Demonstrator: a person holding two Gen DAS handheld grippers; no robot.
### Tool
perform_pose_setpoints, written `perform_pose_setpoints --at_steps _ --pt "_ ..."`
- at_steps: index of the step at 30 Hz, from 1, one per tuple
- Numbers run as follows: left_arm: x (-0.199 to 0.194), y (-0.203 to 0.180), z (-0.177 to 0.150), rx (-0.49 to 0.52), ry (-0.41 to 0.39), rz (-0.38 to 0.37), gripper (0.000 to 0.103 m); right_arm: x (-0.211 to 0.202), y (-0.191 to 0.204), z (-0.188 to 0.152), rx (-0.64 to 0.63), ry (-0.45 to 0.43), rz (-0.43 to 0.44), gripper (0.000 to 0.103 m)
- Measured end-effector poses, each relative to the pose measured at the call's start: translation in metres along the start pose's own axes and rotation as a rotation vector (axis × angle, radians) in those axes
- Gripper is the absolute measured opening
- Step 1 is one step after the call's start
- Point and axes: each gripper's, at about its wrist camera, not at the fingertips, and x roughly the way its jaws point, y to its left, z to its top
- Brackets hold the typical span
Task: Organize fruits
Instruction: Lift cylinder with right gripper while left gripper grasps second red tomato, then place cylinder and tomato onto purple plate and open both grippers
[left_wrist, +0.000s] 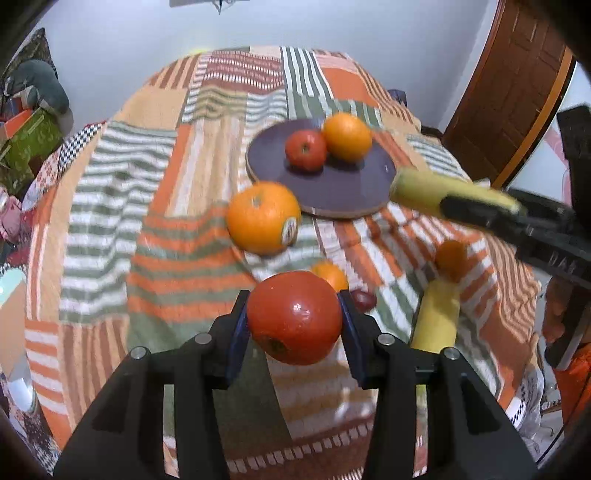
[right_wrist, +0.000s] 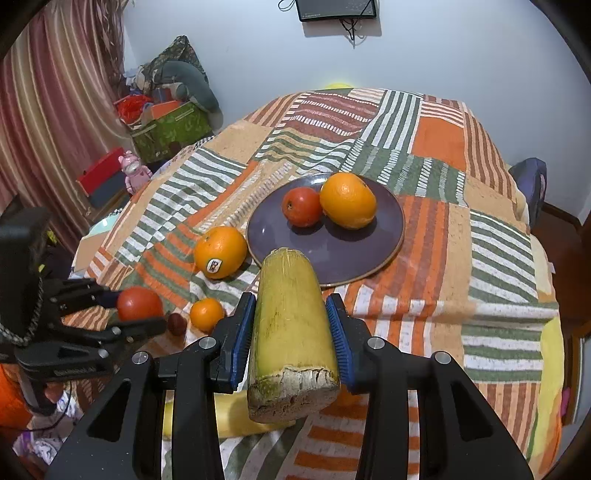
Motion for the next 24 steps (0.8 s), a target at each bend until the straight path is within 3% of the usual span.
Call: perform_pose_setpoints --at_steps 10,16,24 --pt "0.021 0.001 0.068 0.02 -0.049 0.015 0.045 0.038 -0.004 0.027 -0.075 0.058 0.015 0.036" --pt "0.057 0.007 0.1 0.028 -0.003 0.02 0.045 0.069 -0.001 0.044 -0.168 0.123 0.044 0.036" --pt "0.1 0.009 0.118 0.067 0.084 0.024 0.045 0.098 -0.009 0.053 -0.24 0.201 0.103 0.036"
